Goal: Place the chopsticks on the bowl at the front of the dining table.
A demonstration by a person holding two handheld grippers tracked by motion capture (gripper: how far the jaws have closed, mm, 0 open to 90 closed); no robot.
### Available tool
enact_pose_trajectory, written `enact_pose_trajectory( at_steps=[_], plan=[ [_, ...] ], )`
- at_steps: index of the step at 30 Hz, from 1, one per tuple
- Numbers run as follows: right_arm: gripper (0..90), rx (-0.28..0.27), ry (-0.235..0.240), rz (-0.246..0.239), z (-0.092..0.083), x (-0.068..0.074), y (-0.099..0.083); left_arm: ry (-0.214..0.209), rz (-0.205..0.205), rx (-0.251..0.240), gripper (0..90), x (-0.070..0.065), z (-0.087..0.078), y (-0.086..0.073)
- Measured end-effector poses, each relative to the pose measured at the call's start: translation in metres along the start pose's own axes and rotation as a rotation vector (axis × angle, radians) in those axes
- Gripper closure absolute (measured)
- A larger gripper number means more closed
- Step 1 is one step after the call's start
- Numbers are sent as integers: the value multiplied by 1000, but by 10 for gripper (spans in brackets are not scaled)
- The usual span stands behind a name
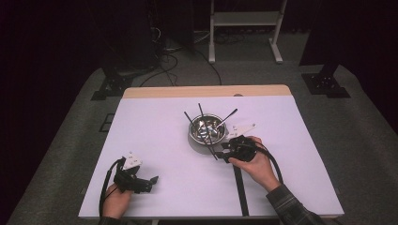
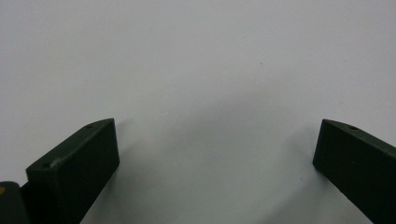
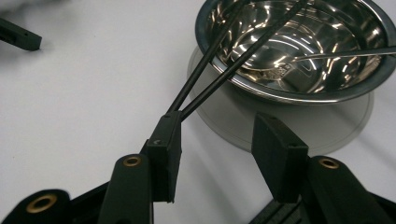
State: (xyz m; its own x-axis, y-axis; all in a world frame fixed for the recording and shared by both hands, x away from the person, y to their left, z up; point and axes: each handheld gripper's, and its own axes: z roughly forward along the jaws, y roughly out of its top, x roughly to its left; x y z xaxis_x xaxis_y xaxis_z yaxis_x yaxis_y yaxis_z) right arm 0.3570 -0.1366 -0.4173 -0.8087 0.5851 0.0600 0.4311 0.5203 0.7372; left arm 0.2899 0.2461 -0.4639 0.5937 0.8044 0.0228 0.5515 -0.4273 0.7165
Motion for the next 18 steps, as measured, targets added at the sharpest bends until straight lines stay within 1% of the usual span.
enact_pose_trajectory(
  at_steps=[8,18],
  plan=[
    [517,-3,25,-18,5,10,5,0,0,0,0,0,0,0],
    [517,-4,37,-37,9,17,9,0,-1,0,0,0,0,0]
  ],
)
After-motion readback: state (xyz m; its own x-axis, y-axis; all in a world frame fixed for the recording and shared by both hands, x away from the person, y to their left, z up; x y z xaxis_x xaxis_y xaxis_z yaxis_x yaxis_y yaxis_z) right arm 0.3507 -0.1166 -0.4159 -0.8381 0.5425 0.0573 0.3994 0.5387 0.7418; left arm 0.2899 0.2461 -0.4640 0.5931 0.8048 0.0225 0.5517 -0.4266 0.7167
